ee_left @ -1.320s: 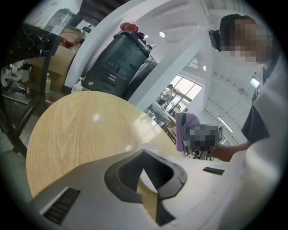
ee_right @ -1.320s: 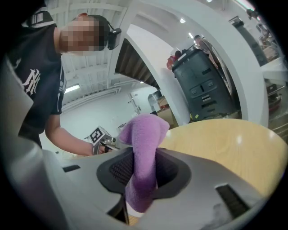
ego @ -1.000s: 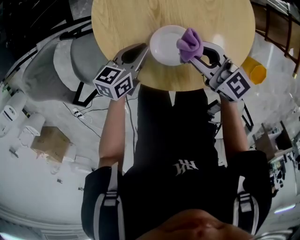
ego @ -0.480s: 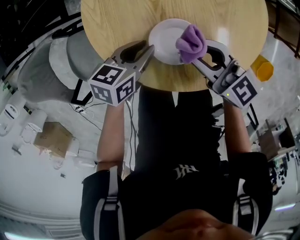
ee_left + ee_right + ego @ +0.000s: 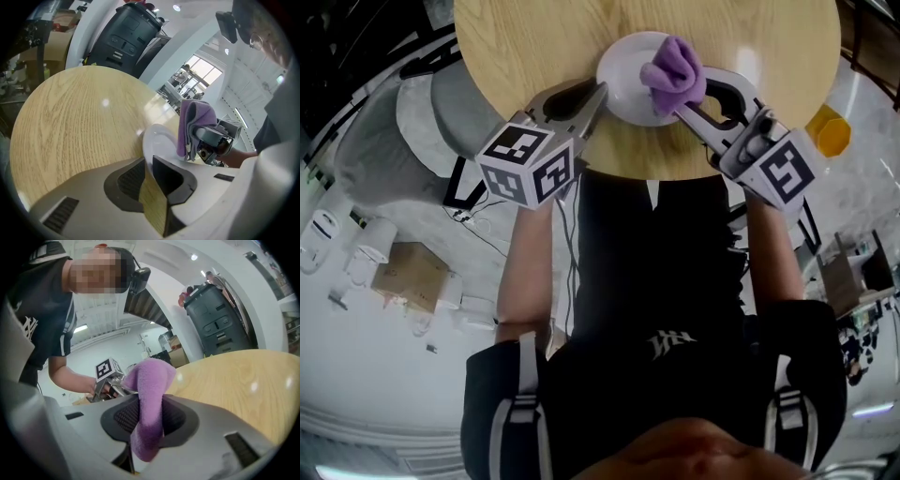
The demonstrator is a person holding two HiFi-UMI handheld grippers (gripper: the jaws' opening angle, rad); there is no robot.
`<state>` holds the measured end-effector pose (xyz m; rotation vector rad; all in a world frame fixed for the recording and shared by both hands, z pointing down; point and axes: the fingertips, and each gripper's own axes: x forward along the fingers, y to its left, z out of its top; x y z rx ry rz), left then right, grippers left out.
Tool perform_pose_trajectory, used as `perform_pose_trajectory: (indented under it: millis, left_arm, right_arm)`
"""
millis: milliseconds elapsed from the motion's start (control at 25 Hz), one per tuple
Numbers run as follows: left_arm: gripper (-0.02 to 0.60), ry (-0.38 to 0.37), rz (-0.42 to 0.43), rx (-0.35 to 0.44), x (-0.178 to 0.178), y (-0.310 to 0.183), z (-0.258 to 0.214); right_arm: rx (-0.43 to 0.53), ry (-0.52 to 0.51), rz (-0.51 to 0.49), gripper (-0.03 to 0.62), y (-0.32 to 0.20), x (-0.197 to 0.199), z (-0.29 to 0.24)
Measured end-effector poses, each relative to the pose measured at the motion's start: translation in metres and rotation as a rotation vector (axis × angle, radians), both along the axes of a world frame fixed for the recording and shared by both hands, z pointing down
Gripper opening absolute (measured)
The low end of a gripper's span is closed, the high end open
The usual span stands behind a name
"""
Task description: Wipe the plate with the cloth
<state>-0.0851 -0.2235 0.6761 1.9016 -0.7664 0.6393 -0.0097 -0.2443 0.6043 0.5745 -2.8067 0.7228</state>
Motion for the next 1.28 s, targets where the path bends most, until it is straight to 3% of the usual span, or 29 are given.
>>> perform_pose_trajectory:
  millis: [200,320,400,560,840,1120,1280]
  left_arm:
    - [0.051,0.002,-0.052,-0.015,-0.003,0.000,0.000]
    - [0.048,0.003,-0.076,-0.010,-0.003,0.000,-0.001]
    - [0.044,-0.001,-0.088,-0.005,-0.002,0.000,-0.002]
    - [0.044,-0.010,-0.099,0.004,-0.004,0.000,-0.002]
    - [0.041,-0.031,-0.085,0.035,-0.001,-0.002,-0.003]
    - [0.038,-0.017,-0.074,0.039,0.007,-0.002,-0.004]
    - [0.037,-0.015,-0.077,0.043,0.009,-0.002,-0.005]
  right_arm:
    - [-0.053,0.095,0.009,0.100,-0.013,-0.033,0.015]
    - [-0.031,0.149,-0.025,0.100,-0.018,-0.057,0.017]
    - [0.007,0.225,-0.054,0.100,-0.020,-0.068,0.022]
    - [0.171,0.384,-0.109,0.098,-0.023,-0.075,0.034]
    - [0.250,0.492,-0.125,0.098,-0.025,-0.038,0.039]
    - [0.223,0.566,-0.078,0.098,-0.022,0.020,0.040]
    - [0.196,0.587,-0.053,0.097,-0.018,0.029,0.039]
